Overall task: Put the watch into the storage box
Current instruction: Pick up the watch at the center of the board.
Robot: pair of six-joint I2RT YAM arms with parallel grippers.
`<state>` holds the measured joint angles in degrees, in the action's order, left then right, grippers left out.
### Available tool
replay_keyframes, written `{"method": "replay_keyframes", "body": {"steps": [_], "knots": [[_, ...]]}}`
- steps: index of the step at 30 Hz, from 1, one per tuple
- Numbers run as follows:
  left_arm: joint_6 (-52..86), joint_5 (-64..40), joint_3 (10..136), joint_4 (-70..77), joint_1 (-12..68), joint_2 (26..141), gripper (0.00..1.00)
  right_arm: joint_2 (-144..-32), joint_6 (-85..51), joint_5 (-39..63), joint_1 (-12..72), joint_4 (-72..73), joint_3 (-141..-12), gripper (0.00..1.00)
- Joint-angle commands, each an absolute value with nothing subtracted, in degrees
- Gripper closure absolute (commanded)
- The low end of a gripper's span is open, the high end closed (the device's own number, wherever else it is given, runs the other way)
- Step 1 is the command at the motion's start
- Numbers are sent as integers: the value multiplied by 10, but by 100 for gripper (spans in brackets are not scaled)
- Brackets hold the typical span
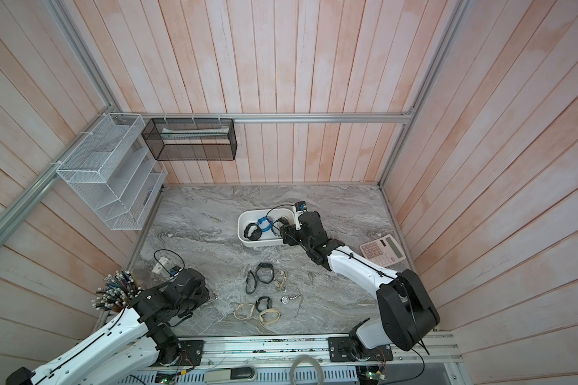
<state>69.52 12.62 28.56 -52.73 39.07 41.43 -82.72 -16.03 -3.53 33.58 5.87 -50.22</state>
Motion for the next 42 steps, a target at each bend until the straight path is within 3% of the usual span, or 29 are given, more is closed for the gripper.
{"method": "replay_keyframes", "body": {"steps": [1, 13, 22, 36, 39, 42], "knots": [[746, 151, 275, -570, 404, 388, 51, -837, -152, -36, 333, 71, -517, 18], [739, 110, 221, -482, 404, 449, 54, -832, -150, -46, 333, 68, -510, 18], [726, 115, 215, -450, 404, 467, 62, -831, -151, -50, 334, 67, -506, 18], [710, 116, 225, -435, 397, 499, 54, -824, -147, -52, 333, 65, -502, 17], [700, 108, 231, -428, 398, 520, 60, -819, -146, -55, 333, 65, -498, 18], [692, 102, 238, -428, 398, 538, 73, -815, -147, -58, 333, 67, -495, 17]]}}
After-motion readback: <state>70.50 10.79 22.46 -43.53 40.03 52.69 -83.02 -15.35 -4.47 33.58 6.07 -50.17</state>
